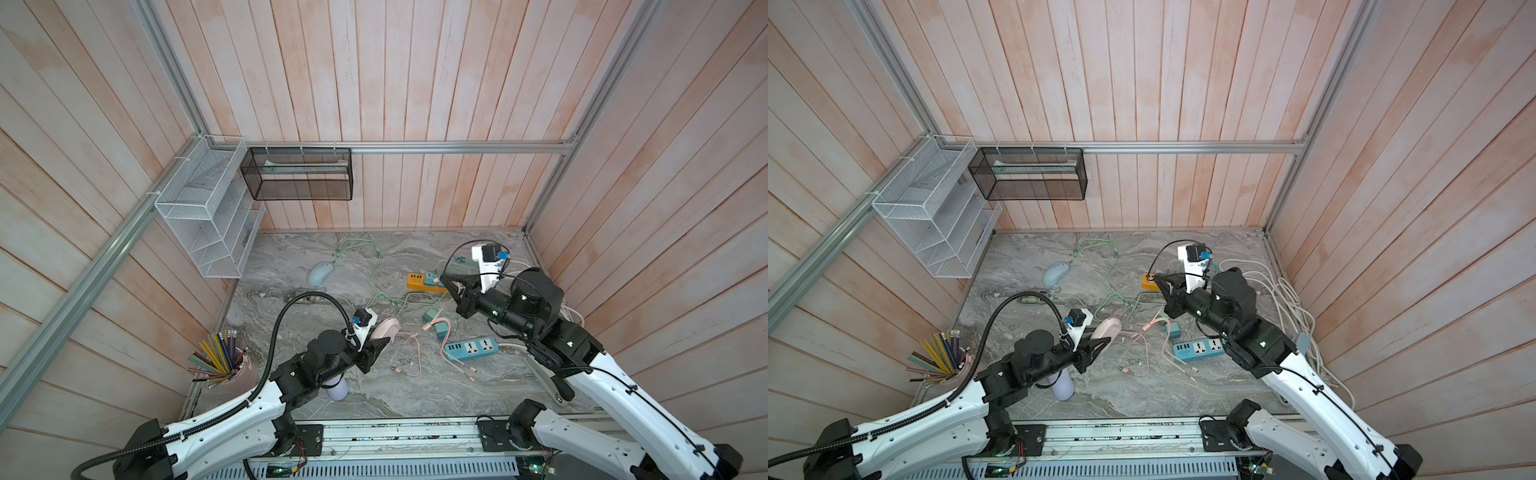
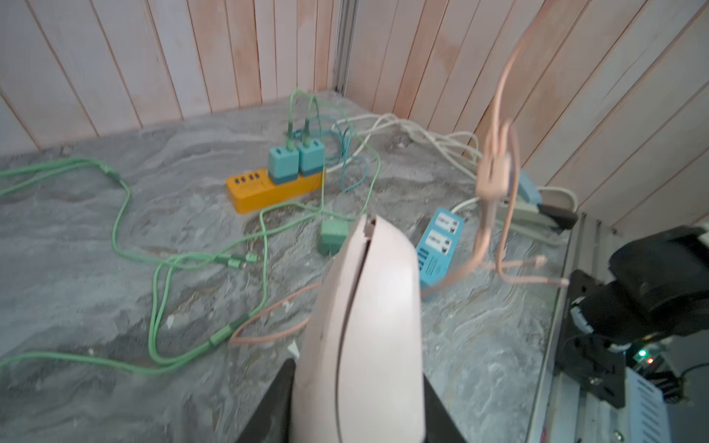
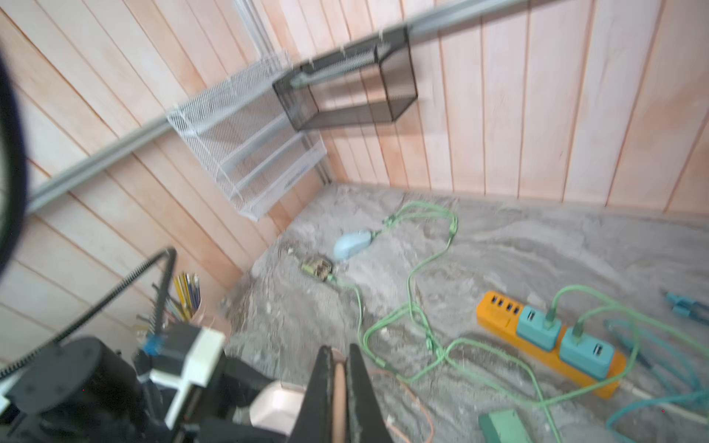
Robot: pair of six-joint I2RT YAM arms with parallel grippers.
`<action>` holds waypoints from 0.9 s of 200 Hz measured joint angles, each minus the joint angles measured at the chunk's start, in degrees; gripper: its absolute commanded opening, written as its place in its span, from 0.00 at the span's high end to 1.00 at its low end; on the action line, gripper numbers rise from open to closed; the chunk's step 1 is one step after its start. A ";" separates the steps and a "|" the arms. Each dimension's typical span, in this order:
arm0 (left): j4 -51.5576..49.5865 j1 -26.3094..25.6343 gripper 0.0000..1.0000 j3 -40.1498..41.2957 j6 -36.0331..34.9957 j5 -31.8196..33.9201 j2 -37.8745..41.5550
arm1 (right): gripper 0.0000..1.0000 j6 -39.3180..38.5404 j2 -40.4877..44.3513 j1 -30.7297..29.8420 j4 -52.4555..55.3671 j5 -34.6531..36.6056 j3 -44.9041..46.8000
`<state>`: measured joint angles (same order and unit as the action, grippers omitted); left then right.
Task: Unplug the wireless mouse
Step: Remove the power cord from the mouse, then place the mouse at the center of the board.
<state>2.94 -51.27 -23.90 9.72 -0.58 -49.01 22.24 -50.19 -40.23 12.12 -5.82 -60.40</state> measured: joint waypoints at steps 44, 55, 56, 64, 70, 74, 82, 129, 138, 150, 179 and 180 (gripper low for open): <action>-5.33 0.37 1.00 0.00 2.91 5.95 -0.63 | 1.00 0.02 -1.44 0.09 -3.23 1.07 -2.62; -7.80 2.21 1.00 -0.81 5.95 9.92 -1.75 | 1.00 0.04 -1.84 0.15 -3.23 1.14 -2.45; -7.98 2.34 1.00 -0.90 6.19 10.08 -1.81 | 1.00 0.04 -1.86 0.15 -3.23 1.14 -2.43; -10.16 4.76 1.00 -1.77 8.70 12.33 -2.95 | 1.00 0.04 -1.88 0.15 -3.30 1.14 -2.05; -11.58 7.08 1.00 -2.49 10.67 13.94 -3.91 | 1.00 0.07 -1.86 0.15 -3.39 1.11 -1.66; -12.63 8.63 1.00 -2.97 11.93 14.97 -4.52 | 1.00 0.07 -1.81 0.17 -3.50 1.09 -1.40; -14.45 11.98 1.00 -3.93 14.67 16.63 -5.88 | 1.00 0.17 -1.75 0.20 -3.56 1.03 -0.74; -25.59 21.31 1.00 -12.09 27.10 27.56 -19.69 | 1.00 1.16 -0.81 0.20 -4.17 -0.09 5.22; -28.46 21.35 1.00 -14.60 29.68 30.18 -23.34 | 1.00 1.49 -0.55 0.20 -4.39 -0.28 6.27; -32.11 21.35 1.00 -17.88 33.42 33.53 -28.37 | 1.00 1.90 -0.11 0.20 -4.68 -0.59 7.82; -41.44 21.35 1.00 -24.15 42.05 40.02 -39.36 | 1.00 2.95 1.01 0.20 -6.08 -1.38 11.56; -41.66 21.35 1.00 -24.26 42.21 40.13 -39.60 | 1.00 2.97 1.01 0.20 -6.08 -1.40 11.63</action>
<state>-38.72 -29.91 -48.16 51.92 39.55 -88.62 25.21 -49.19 -40.03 6.04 -7.22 -48.77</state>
